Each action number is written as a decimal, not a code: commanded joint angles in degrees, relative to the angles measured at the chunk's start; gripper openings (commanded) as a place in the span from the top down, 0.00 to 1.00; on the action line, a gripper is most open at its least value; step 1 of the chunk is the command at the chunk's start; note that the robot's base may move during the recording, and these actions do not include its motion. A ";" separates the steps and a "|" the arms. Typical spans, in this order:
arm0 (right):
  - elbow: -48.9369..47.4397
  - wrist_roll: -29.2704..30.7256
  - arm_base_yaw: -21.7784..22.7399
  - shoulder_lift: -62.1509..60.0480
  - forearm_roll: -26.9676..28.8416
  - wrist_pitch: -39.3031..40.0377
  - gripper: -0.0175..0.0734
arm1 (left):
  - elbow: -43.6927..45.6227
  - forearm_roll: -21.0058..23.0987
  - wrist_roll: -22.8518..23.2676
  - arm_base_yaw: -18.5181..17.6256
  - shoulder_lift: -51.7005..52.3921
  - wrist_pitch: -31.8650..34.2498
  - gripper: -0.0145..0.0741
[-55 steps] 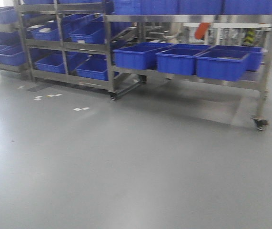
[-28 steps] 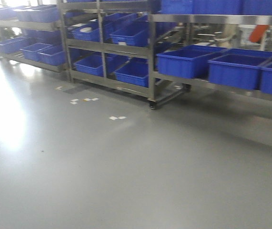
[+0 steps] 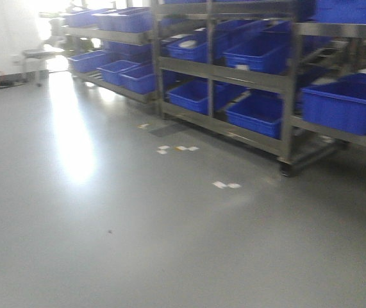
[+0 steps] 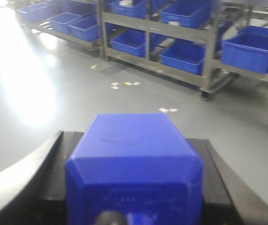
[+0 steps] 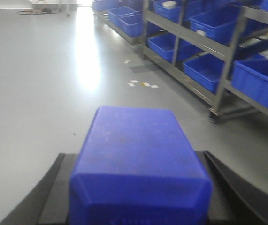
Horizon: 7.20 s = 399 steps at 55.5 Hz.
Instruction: Pick and sort blue part to right shelf
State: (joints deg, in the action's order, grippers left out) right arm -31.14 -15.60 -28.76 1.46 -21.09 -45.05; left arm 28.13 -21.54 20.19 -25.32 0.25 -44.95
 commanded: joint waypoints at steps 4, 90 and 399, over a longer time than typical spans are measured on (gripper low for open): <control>-1.32 0.39 0.18 1.09 -1.59 4.97 0.53 | 1.61 -0.82 0.49 -0.03 1.12 5.06 0.49; -1.32 0.39 0.18 1.09 -1.59 4.90 0.53 | 1.61 -0.82 0.49 -0.03 1.12 5.06 0.49; -1.32 0.39 0.18 1.09 -1.59 3.67 0.53 | 55.69 12.11 -3.56 9.64 -103.35 6.11 0.42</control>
State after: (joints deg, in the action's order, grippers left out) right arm -31.14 -15.49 -28.76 1.46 -21.09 -45.84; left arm 81.79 -9.47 17.39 -15.67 -106.17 -40.60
